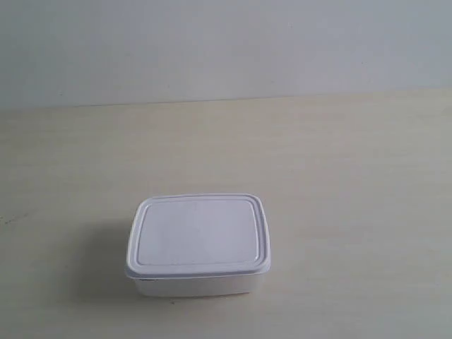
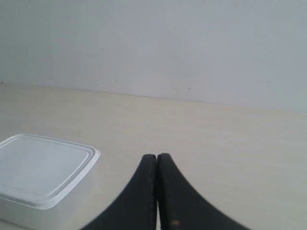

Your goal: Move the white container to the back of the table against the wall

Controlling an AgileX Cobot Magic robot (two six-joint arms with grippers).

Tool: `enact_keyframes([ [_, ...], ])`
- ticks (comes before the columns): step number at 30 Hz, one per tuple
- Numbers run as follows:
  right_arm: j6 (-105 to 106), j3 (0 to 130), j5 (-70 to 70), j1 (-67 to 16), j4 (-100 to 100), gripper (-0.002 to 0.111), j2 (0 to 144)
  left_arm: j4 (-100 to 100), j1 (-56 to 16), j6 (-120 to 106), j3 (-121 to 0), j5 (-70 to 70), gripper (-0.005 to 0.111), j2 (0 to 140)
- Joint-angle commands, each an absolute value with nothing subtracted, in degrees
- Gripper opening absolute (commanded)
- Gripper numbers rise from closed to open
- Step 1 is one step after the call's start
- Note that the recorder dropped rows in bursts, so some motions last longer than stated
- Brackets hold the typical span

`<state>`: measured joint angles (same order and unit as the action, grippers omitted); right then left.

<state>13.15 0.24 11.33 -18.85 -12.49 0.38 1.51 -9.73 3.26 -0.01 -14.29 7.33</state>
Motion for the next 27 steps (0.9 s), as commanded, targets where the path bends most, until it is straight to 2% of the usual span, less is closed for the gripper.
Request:
enact_keyframes([
  [1,13.39,0.00,9.41,-18.53,-12.80,0.000,0.00,3.40,-9.62,5.07,0.00,-8.41,0.000,7.06],
  [5,13.39,0.00,1.53,-18.53,-27.89,0.000,0.00,6.92,-9.62,13.17,0.00,-0.71,0.000,7.06],
  [9,13.39,0.00,-3.23,-18.53,-39.01,0.000,0.00,7.05,-9.62,16.95,0.00,0.78,0.000,7.06],
  [13,13.39,2.06,0.84,-18.67,-39.56,0.000,1.47,7.14,-9.62,17.71,-0.57,-0.95,0.000,8.69],
  [20,13.50,17.77,13.48,-18.67,-37.03,0.000,19.04,7.38,-10.99,20.13,-9.68,-4.51,0.000,22.17],
  [27,13.85,31.53,19.87,-18.67,-32.42,0.000,41.66,8.94,-16.58,13.94,-30.96,-24.65,0.000,38.10],
])
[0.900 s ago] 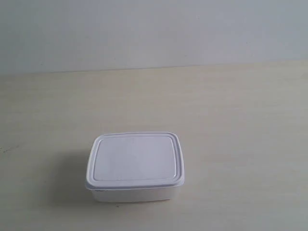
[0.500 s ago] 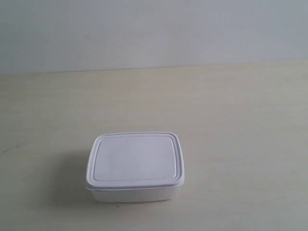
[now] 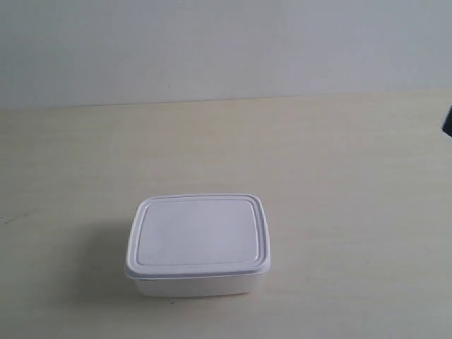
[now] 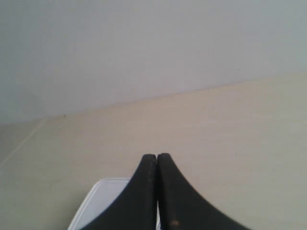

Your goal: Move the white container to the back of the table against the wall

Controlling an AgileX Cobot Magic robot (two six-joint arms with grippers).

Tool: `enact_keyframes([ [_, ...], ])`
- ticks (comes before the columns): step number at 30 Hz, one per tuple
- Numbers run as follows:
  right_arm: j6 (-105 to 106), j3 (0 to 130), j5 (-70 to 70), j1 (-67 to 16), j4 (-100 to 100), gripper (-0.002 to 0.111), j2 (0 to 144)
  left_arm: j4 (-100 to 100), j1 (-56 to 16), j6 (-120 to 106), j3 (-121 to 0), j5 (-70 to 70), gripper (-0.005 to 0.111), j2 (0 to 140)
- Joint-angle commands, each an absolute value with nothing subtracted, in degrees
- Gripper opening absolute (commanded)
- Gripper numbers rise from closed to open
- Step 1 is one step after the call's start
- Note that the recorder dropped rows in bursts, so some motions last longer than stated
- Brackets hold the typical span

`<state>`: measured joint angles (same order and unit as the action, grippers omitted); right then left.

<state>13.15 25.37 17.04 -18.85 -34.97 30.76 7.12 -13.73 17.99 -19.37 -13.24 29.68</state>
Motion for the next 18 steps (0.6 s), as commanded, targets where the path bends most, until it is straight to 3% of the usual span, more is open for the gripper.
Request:
enact_keyframes([
  [1,14.09,33.25,21.03,-18.67,-32.42,0.000,44.93,9.92,-17.24,12.18,-34.25,-27.44,0.000,40.22],
  [8,18.54,41.78,27.10,-18.67,-32.42,0.000,62.55,16.99,-19.91,-0.59,-47.34,-38.85,0.000,57.19],
  [12,20.76,42.24,27.74,-20.33,-33.66,0.000,66.37,18.19,-22.01,-2.87,-46.58,-38.02,0.000,64.15],
  [18,20.57,42.03,28.70,-29.17,-33.54,0.000,69.78,18.64,-26.14,-2.87,-41.13,-29.89,0.000,70.27],
])
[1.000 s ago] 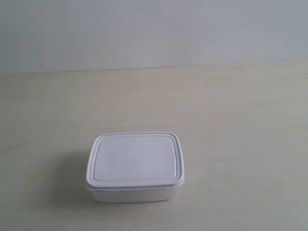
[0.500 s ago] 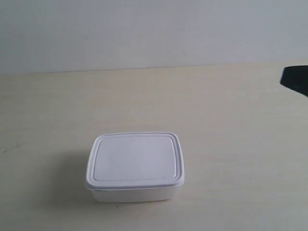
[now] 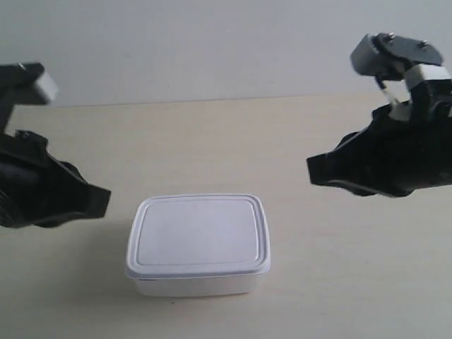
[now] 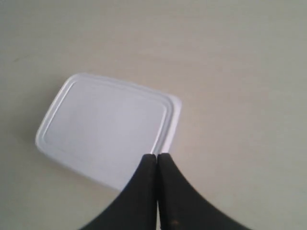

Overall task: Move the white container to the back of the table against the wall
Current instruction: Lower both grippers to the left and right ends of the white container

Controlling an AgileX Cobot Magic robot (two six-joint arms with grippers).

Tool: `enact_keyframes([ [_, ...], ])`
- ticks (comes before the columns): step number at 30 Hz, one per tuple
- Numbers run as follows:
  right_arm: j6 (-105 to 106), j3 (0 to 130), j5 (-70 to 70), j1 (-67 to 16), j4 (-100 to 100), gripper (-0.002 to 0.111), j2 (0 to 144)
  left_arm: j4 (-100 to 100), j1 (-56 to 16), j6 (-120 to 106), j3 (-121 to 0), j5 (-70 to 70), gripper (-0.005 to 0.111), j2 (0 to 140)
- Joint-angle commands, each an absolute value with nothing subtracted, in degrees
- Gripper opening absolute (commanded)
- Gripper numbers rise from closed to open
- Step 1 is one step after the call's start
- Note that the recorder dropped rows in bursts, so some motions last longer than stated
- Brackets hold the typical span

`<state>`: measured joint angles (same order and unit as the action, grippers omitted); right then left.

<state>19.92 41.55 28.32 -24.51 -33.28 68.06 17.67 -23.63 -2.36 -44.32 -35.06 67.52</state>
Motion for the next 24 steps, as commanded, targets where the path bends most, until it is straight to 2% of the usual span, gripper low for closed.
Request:
enact_keyframes([
  [1,19.71,42.03,28.70,-30.80,-33.54,0.000,70.54,18.81,-26.85,-2.87,-40.07,-28.91,0.000,70.73],
  [6,19.36,40.66,27.14,-36.06,-33.54,0.000,74.77,21.28,-28.22,-2.87,-35.69,-26.02,0.000,71.24],
  [14,19.09,37.57,15.48,-45.62,-36.14,0.000,88.92,26.72,-28.22,-6.87,-27.61,-21.25,0.000,71.34],
  [19,17.81,37.57,15.43,-46.62,-36.14,0.000,88.92,33.39,-28.46,-13.05,-26.65,-19.26,0.000,72.85],
  [24,17.67,37.57,17.18,-46.62,-36.14,0.000,88.92,35.11,-33.00,-14.70,-26.65,-14.74,0.000,76.49],
])
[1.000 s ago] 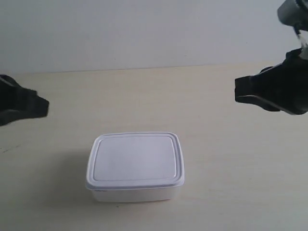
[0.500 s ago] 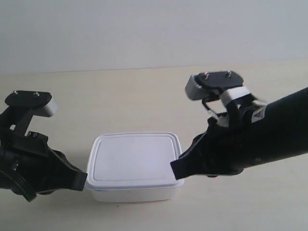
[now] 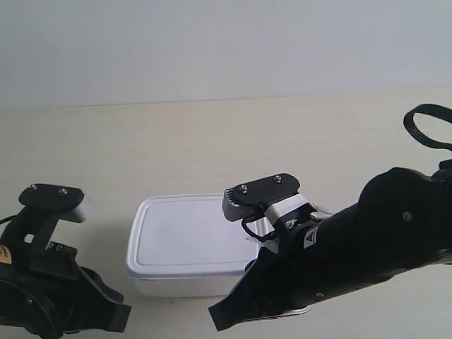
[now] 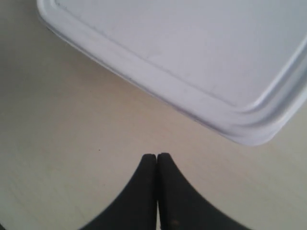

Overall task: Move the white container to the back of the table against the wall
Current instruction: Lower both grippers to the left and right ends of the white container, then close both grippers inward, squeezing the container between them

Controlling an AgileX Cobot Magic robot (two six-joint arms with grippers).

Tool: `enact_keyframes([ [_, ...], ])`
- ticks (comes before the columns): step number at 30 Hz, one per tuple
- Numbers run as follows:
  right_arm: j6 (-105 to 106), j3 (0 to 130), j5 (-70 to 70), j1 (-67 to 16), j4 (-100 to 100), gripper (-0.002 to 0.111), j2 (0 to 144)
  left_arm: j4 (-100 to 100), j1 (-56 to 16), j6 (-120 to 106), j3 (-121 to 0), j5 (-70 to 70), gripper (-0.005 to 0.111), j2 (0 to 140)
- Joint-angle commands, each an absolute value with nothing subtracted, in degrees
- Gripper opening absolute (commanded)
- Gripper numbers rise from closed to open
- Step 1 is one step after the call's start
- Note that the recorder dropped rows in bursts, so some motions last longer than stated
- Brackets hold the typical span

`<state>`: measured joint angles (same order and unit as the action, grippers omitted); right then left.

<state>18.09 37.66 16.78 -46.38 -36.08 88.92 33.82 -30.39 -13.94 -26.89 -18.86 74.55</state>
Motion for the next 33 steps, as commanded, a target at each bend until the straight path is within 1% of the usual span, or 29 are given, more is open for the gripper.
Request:
enact_keyframes([
  [1,17.38,37.57,17.18,-46.62,-36.14,0.000,88.92,35.30,-33.45,-14.70,-26.65,-14.10,0.000,77.00],
  [9,16.46,37.57,16.88,-46.62,-36.14,0.000,92.82,36.45,-36.06,-14.60,-26.65,-9.13,0.000,82.46],
  [17,16.46,37.57,12.64,-46.62,-37.02,0.000,96.16,36.72,-36.11,-14.47,-26.65,-4.25,0.000,85.08],
  [26,16.46,37.57,9.22,-46.62,-37.02,0.000,96.29,36.72,-36.11,-12.89,-26.99,-0.95,0.000,87.73],
  [33,16.36,37.77,7.58,-46.62,-37.02,0.000,96.29,36.62,-36.11,-13.12,-30.35,-0.97,0.000,89.43],
])
